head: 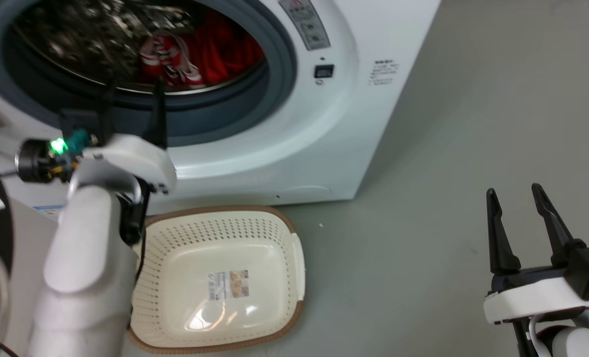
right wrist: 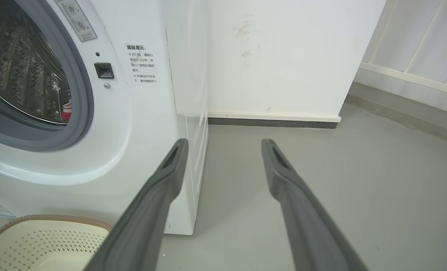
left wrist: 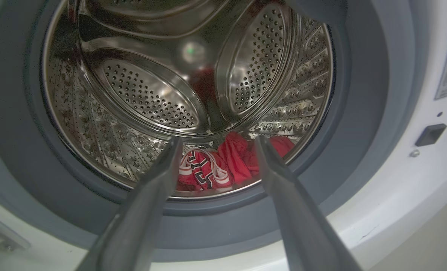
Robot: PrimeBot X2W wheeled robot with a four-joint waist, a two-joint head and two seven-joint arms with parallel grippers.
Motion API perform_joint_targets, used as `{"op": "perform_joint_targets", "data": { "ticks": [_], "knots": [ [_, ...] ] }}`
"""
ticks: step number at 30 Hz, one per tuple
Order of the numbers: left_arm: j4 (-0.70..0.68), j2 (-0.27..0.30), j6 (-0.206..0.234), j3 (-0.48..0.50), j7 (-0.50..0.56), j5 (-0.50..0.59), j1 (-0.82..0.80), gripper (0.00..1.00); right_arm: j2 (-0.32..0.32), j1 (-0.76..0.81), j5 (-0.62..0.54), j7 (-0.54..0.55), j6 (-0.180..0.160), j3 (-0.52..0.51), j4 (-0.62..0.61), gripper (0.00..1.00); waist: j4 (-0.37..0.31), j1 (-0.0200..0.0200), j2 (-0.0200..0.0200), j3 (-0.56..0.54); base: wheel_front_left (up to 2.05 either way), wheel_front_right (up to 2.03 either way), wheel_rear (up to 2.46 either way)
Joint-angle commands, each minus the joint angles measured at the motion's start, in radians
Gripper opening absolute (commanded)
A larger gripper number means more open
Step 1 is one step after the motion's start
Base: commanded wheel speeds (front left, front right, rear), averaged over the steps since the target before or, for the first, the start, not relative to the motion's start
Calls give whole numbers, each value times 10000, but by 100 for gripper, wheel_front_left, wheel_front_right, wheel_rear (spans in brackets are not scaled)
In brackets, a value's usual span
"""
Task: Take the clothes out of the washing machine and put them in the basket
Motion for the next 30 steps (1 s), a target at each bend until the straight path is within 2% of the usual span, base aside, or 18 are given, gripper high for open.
{"op": "perform_joint_targets", "data": {
  "ticks": [1, 16, 30],
  "knots": [
    [228, 184, -63, 44, 208, -39, -523, 100, 2, -240, 126, -137, -7, 67, 108, 100, -638, -1, 0, 760, 0, 0, 0],
    [2322, 2030, -413, 162, 2544, -116, -4306, 100, 6, -1684, 1192, -986, -7, 843, 1202, 100, -2214, -1, 0, 3241, 0, 0, 0],
    [3220, 3618, -629, -636, 5976, 313, -7106, 100, 6, -2314, 2104, -1059, -7, 1348, 1425, 100, -3164, -1, 0, 4571, 0, 0, 0]
  ]
}}
